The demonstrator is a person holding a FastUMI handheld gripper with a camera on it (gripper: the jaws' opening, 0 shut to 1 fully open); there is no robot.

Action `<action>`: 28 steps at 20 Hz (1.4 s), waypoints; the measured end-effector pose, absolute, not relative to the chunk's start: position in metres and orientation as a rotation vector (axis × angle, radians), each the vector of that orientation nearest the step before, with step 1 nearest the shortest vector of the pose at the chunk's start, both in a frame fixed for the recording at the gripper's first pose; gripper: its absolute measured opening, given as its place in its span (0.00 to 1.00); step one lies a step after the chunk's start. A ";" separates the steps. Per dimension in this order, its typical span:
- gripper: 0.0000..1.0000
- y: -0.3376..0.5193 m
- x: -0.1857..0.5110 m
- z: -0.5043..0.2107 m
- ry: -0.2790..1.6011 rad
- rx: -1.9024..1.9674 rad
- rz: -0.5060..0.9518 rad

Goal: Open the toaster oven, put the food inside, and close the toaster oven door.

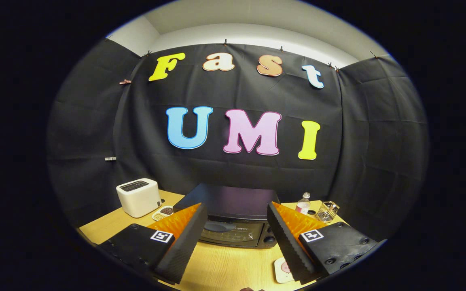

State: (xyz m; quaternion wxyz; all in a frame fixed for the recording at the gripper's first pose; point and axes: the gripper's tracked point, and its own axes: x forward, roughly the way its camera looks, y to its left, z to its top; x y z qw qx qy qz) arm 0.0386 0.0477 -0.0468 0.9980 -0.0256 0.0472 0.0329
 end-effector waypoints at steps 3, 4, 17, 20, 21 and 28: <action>0.98 0.056 0.055 -0.061 0.119 -0.047 0.060; 0.98 0.059 0.061 -0.067 0.126 -0.046 0.057; 0.99 0.098 0.162 -0.155 0.230 -0.045 0.018; 0.98 0.101 0.179 -0.176 0.271 -0.021 0.013; 0.99 0.102 0.176 -0.178 0.274 -0.030 0.012; 0.98 0.103 0.170 -0.187 0.284 -0.057 -0.006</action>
